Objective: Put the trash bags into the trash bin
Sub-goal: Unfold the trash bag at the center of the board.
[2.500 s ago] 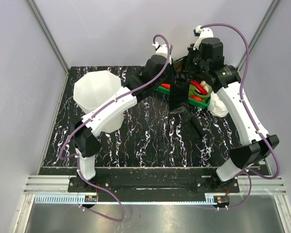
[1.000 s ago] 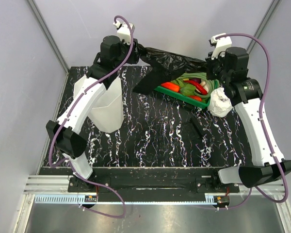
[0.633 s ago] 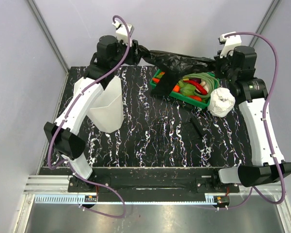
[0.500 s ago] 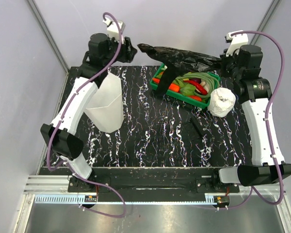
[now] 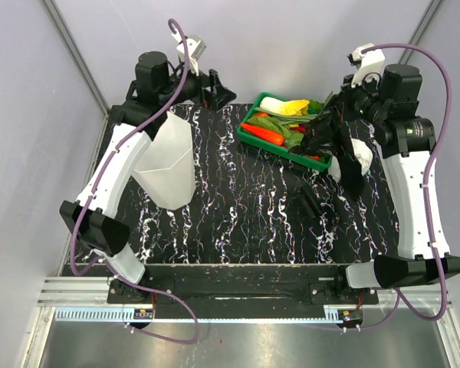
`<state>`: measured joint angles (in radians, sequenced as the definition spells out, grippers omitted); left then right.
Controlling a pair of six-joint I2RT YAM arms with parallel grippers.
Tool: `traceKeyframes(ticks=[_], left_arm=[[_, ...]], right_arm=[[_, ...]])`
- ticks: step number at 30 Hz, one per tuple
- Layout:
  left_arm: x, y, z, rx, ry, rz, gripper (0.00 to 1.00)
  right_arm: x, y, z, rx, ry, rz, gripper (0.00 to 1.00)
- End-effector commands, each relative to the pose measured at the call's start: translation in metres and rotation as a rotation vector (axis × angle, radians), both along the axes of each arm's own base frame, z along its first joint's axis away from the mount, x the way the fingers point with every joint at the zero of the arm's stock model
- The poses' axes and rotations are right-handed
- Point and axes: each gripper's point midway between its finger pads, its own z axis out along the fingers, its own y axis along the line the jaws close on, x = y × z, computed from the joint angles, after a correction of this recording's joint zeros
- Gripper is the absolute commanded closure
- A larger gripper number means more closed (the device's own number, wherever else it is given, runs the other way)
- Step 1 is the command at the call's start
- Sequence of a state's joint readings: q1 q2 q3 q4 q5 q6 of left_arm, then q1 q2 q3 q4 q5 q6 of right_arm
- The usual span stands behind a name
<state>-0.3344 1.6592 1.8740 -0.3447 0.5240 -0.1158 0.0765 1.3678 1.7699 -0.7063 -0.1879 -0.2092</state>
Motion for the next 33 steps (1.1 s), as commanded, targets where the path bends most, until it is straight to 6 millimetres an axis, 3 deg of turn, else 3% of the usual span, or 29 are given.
traceKeyframes(ticks=[1, 7, 12, 17, 23, 33], left_arm=[[-0.051, -0.055, 0.041, 0.016, -0.149, -0.256, 0.01], [-0.072, -0.113, 0.025, 0.045, -0.185, -0.348, 0.01], [-0.075, -0.138, 0.022, 0.059, -0.248, -0.405, 0.01], [-0.093, -0.145, 0.013, 0.098, -0.277, -0.492, 0.01], [-0.106, -0.147, -0.012, 0.198, -0.300, -0.525, 0.01], [-0.133, -0.167, -0.022, 0.170, -0.234, -0.587, 0.01]], right_arm=[[-0.033, 0.055, 0.024, 0.087, 0.022, 0.343, 1.00], [-0.067, 0.079, 0.022, 0.071, 0.071, 0.573, 1.00], [-0.089, 0.081, 0.015, -0.004, 0.111, 0.682, 1.00], [-0.095, 0.075, 0.009, -0.054, 0.137, 0.675, 1.00], [-0.094, 0.074, -0.003, -0.054, 0.157, 0.670, 1.00], [-0.089, 0.076, -0.013, -0.009, 0.166, 0.646, 1.00]])
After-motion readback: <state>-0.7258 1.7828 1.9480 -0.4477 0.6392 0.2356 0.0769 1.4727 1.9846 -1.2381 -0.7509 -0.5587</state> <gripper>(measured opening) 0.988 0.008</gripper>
